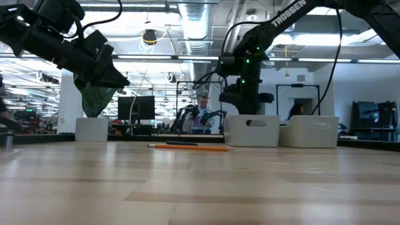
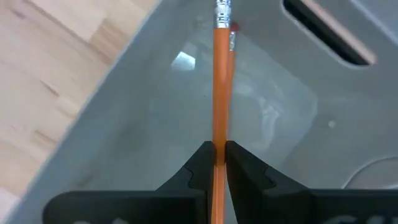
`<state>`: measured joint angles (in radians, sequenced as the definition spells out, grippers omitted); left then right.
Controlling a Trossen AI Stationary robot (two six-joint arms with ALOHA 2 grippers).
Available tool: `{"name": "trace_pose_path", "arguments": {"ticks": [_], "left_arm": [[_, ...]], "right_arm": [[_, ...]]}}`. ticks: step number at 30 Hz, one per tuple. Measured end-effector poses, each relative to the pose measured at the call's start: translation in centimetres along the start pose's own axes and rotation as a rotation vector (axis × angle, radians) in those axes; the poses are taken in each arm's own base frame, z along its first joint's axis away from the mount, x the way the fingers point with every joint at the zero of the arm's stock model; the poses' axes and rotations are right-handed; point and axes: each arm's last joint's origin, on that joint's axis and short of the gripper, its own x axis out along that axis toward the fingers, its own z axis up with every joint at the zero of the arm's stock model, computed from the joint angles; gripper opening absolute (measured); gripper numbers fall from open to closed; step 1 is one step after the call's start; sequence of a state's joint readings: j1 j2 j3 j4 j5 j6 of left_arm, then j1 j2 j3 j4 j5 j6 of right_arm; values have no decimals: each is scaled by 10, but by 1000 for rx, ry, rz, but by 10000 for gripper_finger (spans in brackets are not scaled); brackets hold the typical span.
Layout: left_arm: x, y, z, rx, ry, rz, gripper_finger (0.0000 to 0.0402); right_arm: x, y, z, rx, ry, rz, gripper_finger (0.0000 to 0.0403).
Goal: Sort pens & pencils
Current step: Put the bottom yellow pencil into the left gray bin
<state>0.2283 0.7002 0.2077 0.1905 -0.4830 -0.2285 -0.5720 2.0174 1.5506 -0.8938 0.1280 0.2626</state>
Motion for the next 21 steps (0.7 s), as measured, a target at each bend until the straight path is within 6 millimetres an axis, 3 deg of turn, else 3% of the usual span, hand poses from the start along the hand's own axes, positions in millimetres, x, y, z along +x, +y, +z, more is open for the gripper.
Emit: {"name": "trace_pose_path", "arguments": {"ticks": [11, 21], "left_arm": [[0, 0, 0, -3, 0, 0, 135], [0, 0, 0, -21, 0, -1, 135]], "right_arm": [[22, -2, -20, -10, 79, -21, 60], [23, -1, -18, -8, 47, -12, 61]]}}
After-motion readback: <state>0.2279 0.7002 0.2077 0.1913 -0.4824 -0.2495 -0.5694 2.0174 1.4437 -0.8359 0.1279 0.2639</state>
